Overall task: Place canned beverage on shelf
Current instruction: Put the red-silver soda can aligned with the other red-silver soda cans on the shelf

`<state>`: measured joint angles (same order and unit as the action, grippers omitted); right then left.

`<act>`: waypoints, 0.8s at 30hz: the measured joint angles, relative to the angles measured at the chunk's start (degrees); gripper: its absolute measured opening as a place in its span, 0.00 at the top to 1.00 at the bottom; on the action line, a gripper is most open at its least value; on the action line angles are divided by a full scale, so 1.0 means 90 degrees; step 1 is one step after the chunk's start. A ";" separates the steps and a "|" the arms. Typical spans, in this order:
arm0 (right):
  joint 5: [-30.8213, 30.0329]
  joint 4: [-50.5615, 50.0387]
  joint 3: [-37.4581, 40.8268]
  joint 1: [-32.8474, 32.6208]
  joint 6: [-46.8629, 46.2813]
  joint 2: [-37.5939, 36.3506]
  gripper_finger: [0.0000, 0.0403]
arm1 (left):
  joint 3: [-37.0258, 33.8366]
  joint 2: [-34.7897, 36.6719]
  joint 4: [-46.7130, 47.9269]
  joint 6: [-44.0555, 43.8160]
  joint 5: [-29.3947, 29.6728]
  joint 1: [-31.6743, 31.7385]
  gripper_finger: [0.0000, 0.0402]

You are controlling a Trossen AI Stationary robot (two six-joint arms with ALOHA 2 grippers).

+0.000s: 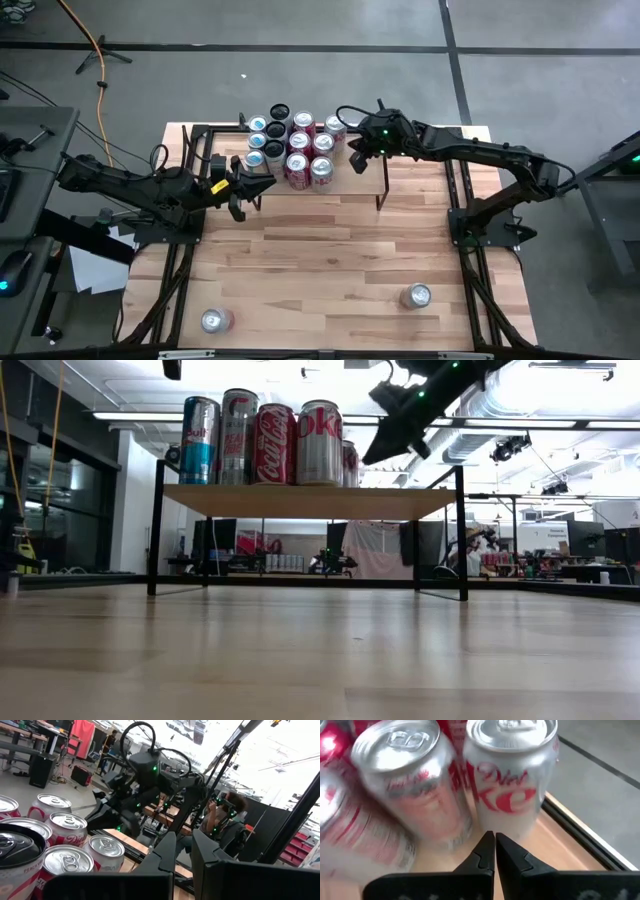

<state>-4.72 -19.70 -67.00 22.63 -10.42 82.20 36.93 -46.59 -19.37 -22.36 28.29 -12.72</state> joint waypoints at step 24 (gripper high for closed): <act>0.0341 -0.0308 0.0000 0.0000 -0.0444 -0.0848 1.00 | 0.0000 0.0000 0.0017 0.0397 -0.0032 -0.0001 1.00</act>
<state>-1.66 -22.48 -67.00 22.63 -14.42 74.56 36.93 -46.59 -19.22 -18.79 28.01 -12.73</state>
